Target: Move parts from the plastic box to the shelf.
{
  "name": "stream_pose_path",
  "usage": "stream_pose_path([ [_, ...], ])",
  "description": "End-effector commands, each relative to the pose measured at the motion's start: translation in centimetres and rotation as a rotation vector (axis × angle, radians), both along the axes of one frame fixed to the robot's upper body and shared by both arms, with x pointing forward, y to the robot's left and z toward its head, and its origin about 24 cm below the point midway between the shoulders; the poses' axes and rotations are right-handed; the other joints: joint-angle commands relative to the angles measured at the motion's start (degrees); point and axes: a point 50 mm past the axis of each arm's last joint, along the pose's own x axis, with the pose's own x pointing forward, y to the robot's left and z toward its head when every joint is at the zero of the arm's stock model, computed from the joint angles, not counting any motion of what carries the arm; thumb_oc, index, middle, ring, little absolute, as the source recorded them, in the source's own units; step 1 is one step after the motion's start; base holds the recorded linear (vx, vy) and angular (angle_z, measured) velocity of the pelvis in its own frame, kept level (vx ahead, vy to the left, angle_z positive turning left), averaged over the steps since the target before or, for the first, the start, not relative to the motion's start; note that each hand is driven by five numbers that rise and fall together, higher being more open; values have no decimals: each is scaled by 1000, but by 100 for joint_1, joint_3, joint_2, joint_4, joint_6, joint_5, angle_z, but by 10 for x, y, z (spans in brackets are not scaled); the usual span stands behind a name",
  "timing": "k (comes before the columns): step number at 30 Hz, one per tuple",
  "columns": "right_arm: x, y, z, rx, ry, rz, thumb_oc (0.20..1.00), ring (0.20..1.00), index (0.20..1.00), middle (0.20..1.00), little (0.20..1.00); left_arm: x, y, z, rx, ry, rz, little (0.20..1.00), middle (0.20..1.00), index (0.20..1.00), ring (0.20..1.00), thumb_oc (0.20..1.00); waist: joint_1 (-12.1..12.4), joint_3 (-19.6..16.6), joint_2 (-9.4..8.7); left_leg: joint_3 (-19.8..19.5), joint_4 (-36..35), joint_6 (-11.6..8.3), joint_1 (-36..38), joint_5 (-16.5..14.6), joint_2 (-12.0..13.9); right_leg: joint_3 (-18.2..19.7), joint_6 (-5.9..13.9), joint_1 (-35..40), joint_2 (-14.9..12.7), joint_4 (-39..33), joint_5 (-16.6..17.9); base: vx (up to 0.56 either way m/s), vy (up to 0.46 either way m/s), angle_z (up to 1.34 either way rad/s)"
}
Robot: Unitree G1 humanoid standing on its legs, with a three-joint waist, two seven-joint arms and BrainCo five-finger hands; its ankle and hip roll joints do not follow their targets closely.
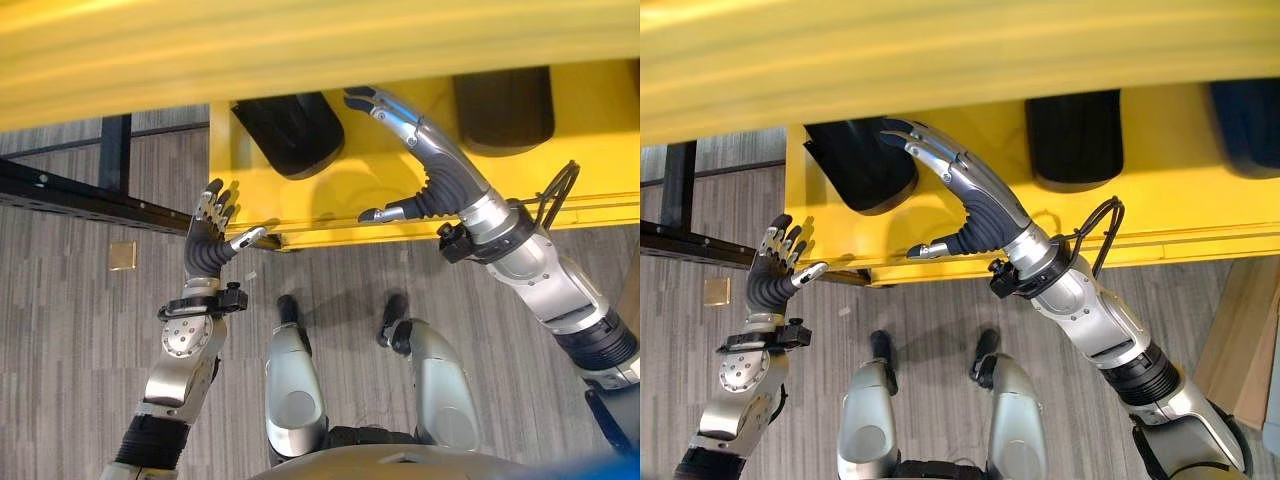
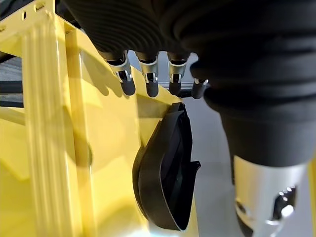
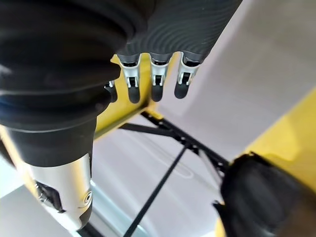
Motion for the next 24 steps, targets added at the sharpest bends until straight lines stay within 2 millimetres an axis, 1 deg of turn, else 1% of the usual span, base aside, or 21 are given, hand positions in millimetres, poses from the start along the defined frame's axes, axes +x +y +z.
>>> stream_pose_path([
  [1,-6,5,8,10,-102,31,1000,1000,1000,1000,1000,-9,-1,19,-8,-103,-60,1000,1000,1000,1000,1000,108,-407,-59,149,-70,-159,105,140,-31,-113,755,261,-433,109,-30,-143,188,31],
  [2,-5,5,10,12,-120,17,1000,1000,1000,1000,1000,-5,-7,19,-8,-96,-84,1000,1000,1000,1000,1000,94,-320,-30,212,52,-130,-30,35,-82,-126,787,203,-513,188,-25,-196,200,48],
  [3,-3,4,15,15,-158,-8,1000,1000,1000,1000,1000,-1,-16,20,1,-92,-126,1000,1000,1000,1000,1000,79,-195,24,286,271,-92,-207,-110,-180,-123,863,117,-656,235,39,-214,221,42],
  [4,-1,4,17,16,-170,-20,1000,1000,1000,1000,1000,-1,-19,19,3,-91,-140,1000,1000,1000,1000,1000,86,-153,47,313,329,-62,-256,-192,-235,-115,903,92,-717,231,76,-186,203,35],
  [8,-2,3,22,-6,-237,-33,1000,1000,1000,1000,1000,0,-26,18,1,-75,-191,1000,1000,1000,1000,1000,137,-33,112,381,536,83,-346,-579,-455,-56,1111,72,-983,205,220,-108,148,17],
  [9,-3,3,23,-6,-239,-32,1000,1000,1000,1000,1000,0,-26,18,1,-75,-193,1000,1000,1000,1000,1000,139,-29,112,382,549,88,-350,-593,-459,-53,1118,72,-991,208,222,-58,85,7],
  [11,-7,2,26,-23,-277,-28,1000,1000,1000,1000,1000,-2,-26,20,10,-74,-214,1000,1000,1000,1000,1000,173,-2,110,365,746,137,-414,-763,-501,-51,1168,109,-1076,229,224,-57,67,10],
  [12,-8,2,26,-29,-285,-29,1000,1000,1000,1000,1000,-2,-26,20,11,-76,-217,1000,1000,1000,1000,1000,188,6,109,348,808,152,-444,-802,-512,-46,1175,112,-1092,244,228,-66,61,10],
  [13,-10,2,27,-49,-296,-36,1000,1000,1000,1000,1000,-2,-26,22,10,-75,-219,1000,1000,1000,1000,1000,226,31,104,253,1064,132,-579,-824,-495,-19,1175,112,-1106,292,211,-56,56,9],
  [14,-10,4,28,-66,-306,-48,1000,1000,1000,1000,1000,-2,-26,22,9,-67,-224,1000,1000,1000,1000,1000,257,31,95,217,1183,167,-638,-926,-511,6,1173,109,-1118,334,188,-46,56,7],
  [18,-8,7,31,-88,-332,-82,1000,1000,1000,1000,1000,-2,-28,22,25,-49,-243,1000,1000,1000,1000,1000,344,31,59,173,1430,228,-784,-1105,-517,22,1193,97,-1146,390,174,-4,8,1],
  [20,-3,3,36,-81,-356,-144,1000,1000,1000,1000,1000,-2,-28,21,40,-36,-248,1000,1000,1000,1000,1000,375,31,48,172,1498,218,-842,-1144,-504,12,1207,108,-1128,360,181,8,36,-1],
  [21,4,-1,41,-91,-389,-205,1000,1000,1000,1000,1000,-3,-28,20,46,-23,-257,1000,1000,1000,1000,1000,408,31,31,221,1501,210,-870,-1138,-482,9,1219,116,-1109,305,204,66,30,-4],
  [22,7,-3,43,-104,-405,-231,1000,1000,1000,1000,1000,-3,-28,20,50,-21,-259,1000,1000,1000,1000,1000,418,31,20,169,1522,153,-825,-1237,-496,65,1291,166,-1098,314,126,46,19,-4],
  [23,12,-6,47,-120,-440,-281,1000,1000,1000,1000,1000,-4,-28,20,60,-22,-265,1000,1000,1000,1000,1000,447,31,-4,184,1495,136,-863,-1217,-487,60,1306,153,-1078,253,160,0,0,0],
  [24,13,-8,49,-122,-447,-292,1000,1000,1000,1000,1000,-4,-28,20,62,-24,-264,1000,1000,1000,1000,1000,447,31,-6,249,1465,183,-927,-1112,-468,-1,1245,103,-1078,204,253,-80,4,-5],
])
